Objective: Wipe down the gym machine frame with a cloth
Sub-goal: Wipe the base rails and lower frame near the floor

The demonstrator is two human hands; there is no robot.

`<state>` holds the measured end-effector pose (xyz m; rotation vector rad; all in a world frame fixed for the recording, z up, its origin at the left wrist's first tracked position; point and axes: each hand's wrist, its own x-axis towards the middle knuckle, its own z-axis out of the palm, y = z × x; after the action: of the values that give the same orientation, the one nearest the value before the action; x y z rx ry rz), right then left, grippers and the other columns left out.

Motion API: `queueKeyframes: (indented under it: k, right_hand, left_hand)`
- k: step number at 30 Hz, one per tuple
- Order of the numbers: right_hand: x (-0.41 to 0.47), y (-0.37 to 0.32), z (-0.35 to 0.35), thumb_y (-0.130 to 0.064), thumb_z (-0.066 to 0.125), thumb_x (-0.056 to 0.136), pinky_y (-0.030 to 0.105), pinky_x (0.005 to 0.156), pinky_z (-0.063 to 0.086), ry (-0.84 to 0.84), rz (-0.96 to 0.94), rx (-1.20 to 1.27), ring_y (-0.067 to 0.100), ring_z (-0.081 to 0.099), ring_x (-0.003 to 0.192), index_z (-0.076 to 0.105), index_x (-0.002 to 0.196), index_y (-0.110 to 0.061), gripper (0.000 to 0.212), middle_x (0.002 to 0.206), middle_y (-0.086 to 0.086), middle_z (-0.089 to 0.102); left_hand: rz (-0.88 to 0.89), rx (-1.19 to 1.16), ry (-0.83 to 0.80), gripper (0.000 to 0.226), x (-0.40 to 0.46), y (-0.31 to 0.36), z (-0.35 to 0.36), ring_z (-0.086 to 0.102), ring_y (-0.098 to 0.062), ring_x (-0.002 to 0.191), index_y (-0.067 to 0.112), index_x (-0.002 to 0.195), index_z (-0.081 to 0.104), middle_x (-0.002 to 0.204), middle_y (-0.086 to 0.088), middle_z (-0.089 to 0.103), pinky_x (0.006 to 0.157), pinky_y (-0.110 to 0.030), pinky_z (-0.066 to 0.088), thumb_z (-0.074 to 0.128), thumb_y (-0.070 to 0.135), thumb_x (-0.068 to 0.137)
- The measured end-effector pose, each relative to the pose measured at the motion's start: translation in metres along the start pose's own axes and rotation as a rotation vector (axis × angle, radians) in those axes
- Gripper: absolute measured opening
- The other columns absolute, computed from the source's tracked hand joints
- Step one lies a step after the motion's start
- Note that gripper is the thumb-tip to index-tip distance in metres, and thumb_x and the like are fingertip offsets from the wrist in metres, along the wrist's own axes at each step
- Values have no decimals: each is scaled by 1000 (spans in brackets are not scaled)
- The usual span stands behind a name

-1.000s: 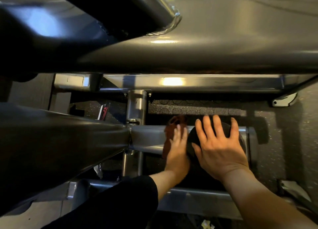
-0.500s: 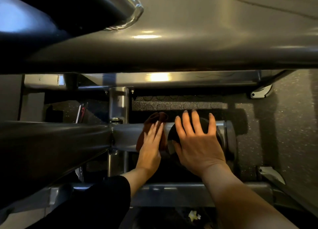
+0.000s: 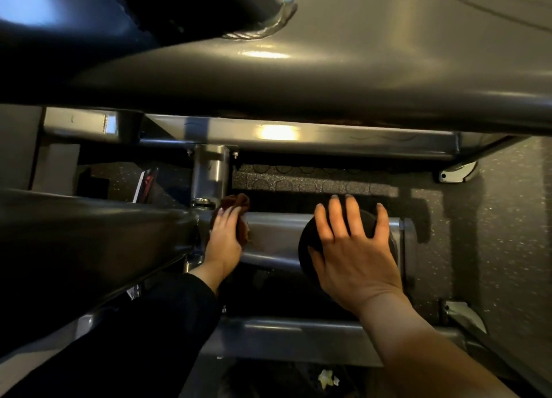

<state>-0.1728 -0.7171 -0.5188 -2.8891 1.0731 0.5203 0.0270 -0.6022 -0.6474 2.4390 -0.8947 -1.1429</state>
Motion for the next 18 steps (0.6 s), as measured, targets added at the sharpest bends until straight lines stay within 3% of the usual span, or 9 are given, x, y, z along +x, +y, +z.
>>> queueKeyframes:
  k: [5,9,13,18]
  right_hand:
    - [0,-1,-2,-49,54,85,68,105,23,-17,-9,-31,40,39,133,45,141,-8,70,143,21,45]
    - [-2,-1,0,-48,49,89,69,106,22,-26,-14,-40,40,38,134,43,143,-6,69,144,21,44]
    - [1,-1,-1,-50,46,91,70,108,18,-62,-29,-13,39,34,139,39,146,-8,69,148,19,40]
    - [-1,1,-3,-49,36,96,68,109,9,-82,-47,12,38,22,143,28,151,-10,68,155,16,30]
  left_hand:
    - [-277,6,126,76,-22,43,18,5,-25,149,19,155,10,163,-5,6,122,-44,11,49,0,93]
    - [-437,-101,89,81,-51,83,32,0,-25,150,18,155,-3,163,-5,-4,119,-39,12,48,0,94]
    - [-376,-215,72,74,-60,102,34,12,-21,149,20,155,15,162,-5,13,119,-31,11,50,0,93]
    - [-300,-459,-8,56,-70,114,12,47,-22,131,17,141,49,143,-8,49,114,-30,32,47,-9,91]
